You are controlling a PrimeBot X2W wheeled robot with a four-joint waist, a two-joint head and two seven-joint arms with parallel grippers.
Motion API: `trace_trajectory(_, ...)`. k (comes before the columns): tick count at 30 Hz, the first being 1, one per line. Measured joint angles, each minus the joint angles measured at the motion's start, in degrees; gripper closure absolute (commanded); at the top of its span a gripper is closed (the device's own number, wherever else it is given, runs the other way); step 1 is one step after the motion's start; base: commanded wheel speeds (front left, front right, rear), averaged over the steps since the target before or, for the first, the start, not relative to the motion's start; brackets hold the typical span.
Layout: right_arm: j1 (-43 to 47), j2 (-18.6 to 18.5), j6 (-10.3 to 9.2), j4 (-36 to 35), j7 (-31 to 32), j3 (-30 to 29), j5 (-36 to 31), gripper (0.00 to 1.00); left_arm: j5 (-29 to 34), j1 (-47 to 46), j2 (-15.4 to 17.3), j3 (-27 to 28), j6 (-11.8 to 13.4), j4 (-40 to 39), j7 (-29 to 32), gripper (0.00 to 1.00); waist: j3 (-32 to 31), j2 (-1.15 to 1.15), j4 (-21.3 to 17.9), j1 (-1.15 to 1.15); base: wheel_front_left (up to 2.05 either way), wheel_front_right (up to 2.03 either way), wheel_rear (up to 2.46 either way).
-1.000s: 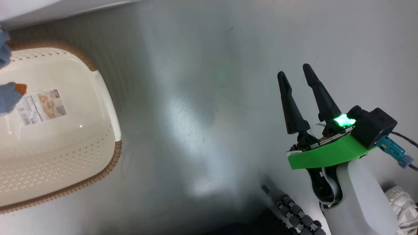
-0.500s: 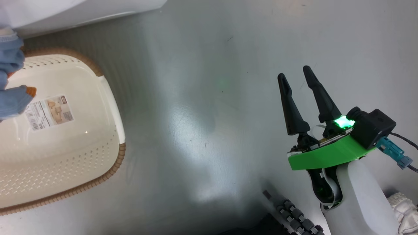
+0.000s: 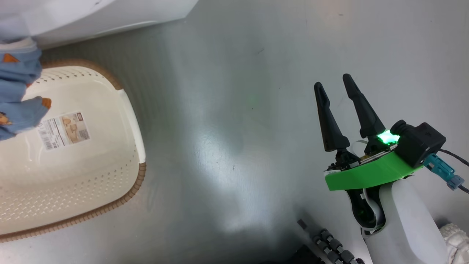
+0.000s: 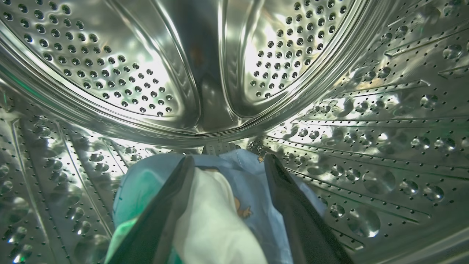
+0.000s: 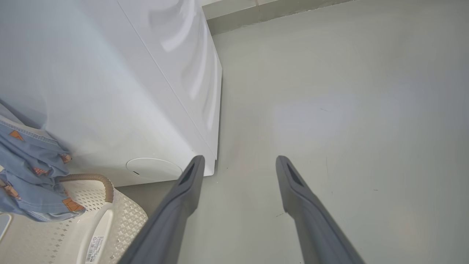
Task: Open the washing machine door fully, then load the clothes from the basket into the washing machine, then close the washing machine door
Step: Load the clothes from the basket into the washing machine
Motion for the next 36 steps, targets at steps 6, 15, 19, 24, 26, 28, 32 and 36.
trace_trajectory(6, 0.3, 0.0, 0.0, 0.1, 0.0, 0.2, 0.0, 0.0, 1.1, 1.2, -0.6, -0.3, 1.6, -0.6, -0.7, 0.0, -0.9, 0.0, 0.3, 0.0, 0.0, 0.0, 0.0)
trace_trajectory(15, 0.9, 0.0, 0.0, 0.9, 0.0, 0.3, 0.0, 0.0, 3.7, 3.1, -0.5, -1.0, 3.6, -3.9, -1.0, 0.0, -2.5, 0.0, 0.4, 0.0, 0.0, 0.0, 0.0)
trace_trajectory(19, 0.9, 0.0, 0.0, 1.2, 0.0, 0.4, 0.0, 0.0, 4.3, 4.5, -0.5, -0.9, 4.0, -5.4, -1.2, 0.0, -3.6, 0.0, 0.4, 0.0, 0.0, 0.0, 0.0)
trace_trajectory(24, 0.9, 0.0, 0.0, 1.5, 0.0, 0.2, 0.0, 0.0, 4.6, 5.8, -0.7, -0.6, 4.5, -6.4, -1.2, 0.0, -4.6, 0.0, 0.5, 0.0, 0.0, 0.0, 0.0)
trace_trajectory(26, 0.9, 0.0, 0.0, 1.6, 0.0, 0.1, 0.0, 0.0, 4.6, 6.7, -0.8, -0.3, 4.5, -6.9, -1.2, 0.0, -5.1, 0.0, 0.7, 0.0, 0.0, 0.0, 0.0)
trace_trajectory(28, 0.9, 0.0, 0.0, 1.8, 0.0, -0.1, -0.1, 0.0, 4.6, 7.4, -1.1, 0.0, 4.6, -7.4, -1.2, 0.0, -5.6, 0.0, 0.9, 0.0, 0.0, 0.0, 0.0)
trace_trajectory(32, 0.9, 0.0, 0.0, 2.2, 0.0, -0.5, -0.6, 0.0, 4.6, 9.8, -1.9, 0.8, 5.0, -8.4, -1.2, 0.0, -6.8, 0.0, 1.5, 0.0, 0.0, 0.0, 0.0)
trace_trajectory(36, 1.3, 0.0, 0.0, 2.5, 0.0, -1.2, -1.1, 0.0, 4.6, 12.6, -2.7, 1.8, 5.1, -9.8, -1.2, 0.0, -8.1, 0.0, 2.3, 0.0, 0.0, 0.0, 0.0)
